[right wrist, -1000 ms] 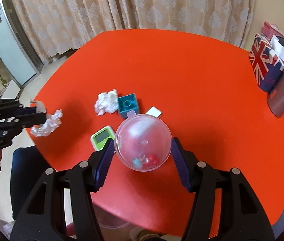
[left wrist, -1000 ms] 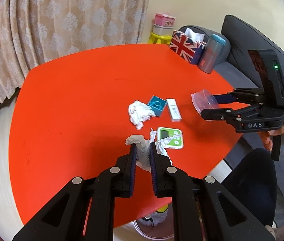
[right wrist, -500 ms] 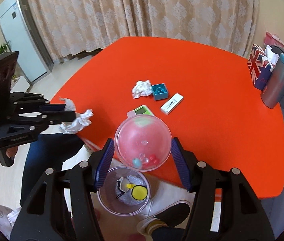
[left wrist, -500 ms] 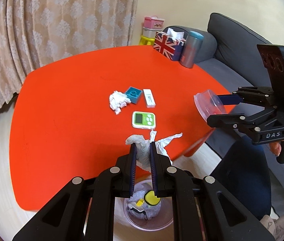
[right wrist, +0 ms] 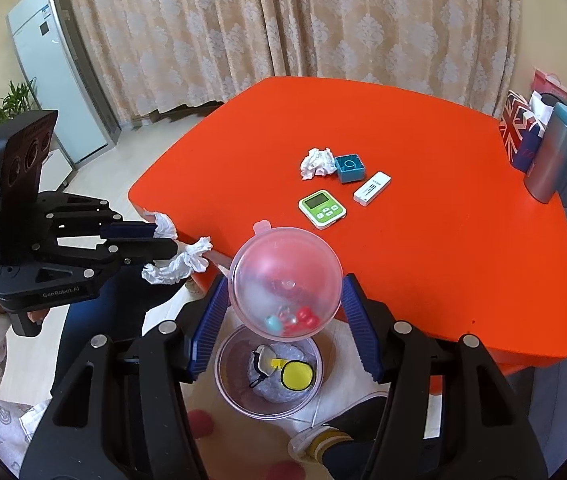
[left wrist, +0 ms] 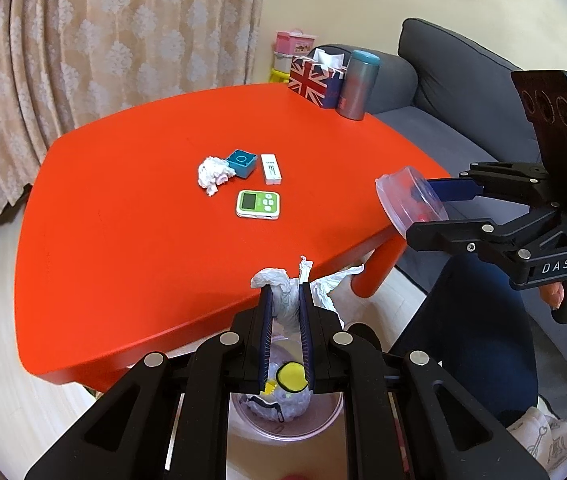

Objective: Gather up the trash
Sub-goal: 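Carry the tissue in the left gripper and capsule in the right over the bin, then open the left gripper over the bin to drop the tissue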

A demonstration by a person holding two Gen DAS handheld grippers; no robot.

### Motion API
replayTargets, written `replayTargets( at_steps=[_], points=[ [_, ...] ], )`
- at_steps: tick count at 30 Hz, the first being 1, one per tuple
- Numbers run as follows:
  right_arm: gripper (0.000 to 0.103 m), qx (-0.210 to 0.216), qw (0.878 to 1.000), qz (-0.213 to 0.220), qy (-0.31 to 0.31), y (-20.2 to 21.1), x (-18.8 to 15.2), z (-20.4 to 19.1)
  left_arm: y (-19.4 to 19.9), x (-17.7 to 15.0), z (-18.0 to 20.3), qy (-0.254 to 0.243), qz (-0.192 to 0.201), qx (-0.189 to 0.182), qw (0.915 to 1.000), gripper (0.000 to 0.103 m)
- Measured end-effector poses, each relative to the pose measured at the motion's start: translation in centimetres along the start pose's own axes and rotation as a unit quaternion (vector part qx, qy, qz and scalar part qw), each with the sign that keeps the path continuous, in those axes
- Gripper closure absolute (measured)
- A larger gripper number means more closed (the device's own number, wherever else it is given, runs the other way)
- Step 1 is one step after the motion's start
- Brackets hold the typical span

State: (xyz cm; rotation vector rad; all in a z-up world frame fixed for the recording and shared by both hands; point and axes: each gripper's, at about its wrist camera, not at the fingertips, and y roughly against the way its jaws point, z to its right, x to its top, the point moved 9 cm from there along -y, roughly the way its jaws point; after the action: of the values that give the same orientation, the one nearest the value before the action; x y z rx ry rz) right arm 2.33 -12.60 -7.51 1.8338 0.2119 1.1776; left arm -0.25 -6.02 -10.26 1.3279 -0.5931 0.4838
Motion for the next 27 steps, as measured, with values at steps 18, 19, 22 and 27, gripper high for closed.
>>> replayTargets(
  at_steps=[18, 19, 22, 27],
  points=[
    [0.045, -0.001, 1.0, 0.008, -0.012, 0.7, -2.0, 0.4, -1.3, -1.9, 1.7, -0.015, -0.02, -0.003, 0.9997, 0.085],
    [0.045, 0.0, 1.0, 0.007, -0.012, 0.6, -2.0, 0.5, -1.3, -1.9, 1.8, -0.015, -0.021, -0.005, 0.9997, 0.075],
    [0.045, 0.0, 1.0, 0.006, -0.013, 0.5, -2.0, 0.4, -1.5, -1.7, 1.5, -0.005, -0.016, -0.004, 0.9998, 0.023],
    [0.045, 0.002, 1.0, 0.004, -0.012, 0.3, -2.4, 0.1, -1.5, -1.6, 0.8, 0.013, -0.008, 0.0, 0.9999, 0.009]
  ],
)
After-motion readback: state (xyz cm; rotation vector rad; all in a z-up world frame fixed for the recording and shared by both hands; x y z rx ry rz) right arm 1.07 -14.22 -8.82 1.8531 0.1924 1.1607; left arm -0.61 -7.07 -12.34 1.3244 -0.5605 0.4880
